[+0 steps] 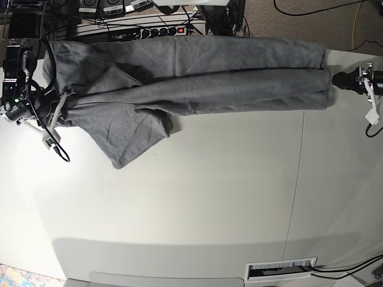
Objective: Fold the T-shirt properly
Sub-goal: 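Fold the shirt lengthwise, pulling the hem edge over toward the collar side, then release and regrasp the folded shirt edges with both grippers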
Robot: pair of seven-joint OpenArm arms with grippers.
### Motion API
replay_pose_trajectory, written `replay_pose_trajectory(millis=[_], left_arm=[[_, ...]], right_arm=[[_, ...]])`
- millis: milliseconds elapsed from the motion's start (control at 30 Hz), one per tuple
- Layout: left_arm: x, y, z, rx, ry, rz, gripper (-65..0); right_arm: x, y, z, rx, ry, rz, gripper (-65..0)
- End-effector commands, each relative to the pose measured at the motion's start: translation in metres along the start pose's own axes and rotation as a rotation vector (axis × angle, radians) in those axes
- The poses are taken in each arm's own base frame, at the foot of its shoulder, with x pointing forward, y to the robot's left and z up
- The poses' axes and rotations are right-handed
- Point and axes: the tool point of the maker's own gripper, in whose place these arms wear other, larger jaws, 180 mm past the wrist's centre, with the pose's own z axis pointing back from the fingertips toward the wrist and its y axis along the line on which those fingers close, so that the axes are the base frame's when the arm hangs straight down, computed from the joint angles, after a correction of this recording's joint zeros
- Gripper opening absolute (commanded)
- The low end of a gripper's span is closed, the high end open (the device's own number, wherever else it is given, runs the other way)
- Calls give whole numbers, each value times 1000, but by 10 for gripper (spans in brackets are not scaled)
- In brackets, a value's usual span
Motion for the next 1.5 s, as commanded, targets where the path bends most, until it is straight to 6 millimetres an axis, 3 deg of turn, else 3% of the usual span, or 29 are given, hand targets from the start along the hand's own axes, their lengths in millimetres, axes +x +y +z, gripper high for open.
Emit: replay_pose_trajectory(millis=[0,100,167,367,600,867,1000,1200,1467], left_arm=[[-7,10,9,60,55,-11,-392],[0,4,8,57,41,-41,-392],[5,0,8,54,34,-63,-392],[37,-21,6,33,-80,-158,-394],[53,-62,-4,-17,-79,-318,-415],[39,-117,-52,-165,-35,-413,-650],[34,-130,-70,-225,-52,-394,-650],[14,-136,-85,-268,-36,-348,-650],[4,-137,-89,-280,-27,-328,-650]], right_arm=[[7,-15,11,-42,-20,8,-650],[11,-20,11,-68,-42,15,-445],[19,-22,12,-81,-85,20,-376],[55,-29,21,-101,-217,13,-373],[89,-32,30,-116,-327,-2,-373],[108,-14,13,-110,-434,-29,-373],[116,-18,6,-123,-515,-38,-373],[128,-22,-6,-109,-565,-85,-373],[155,2,-47,3,-512,-97,-373]])
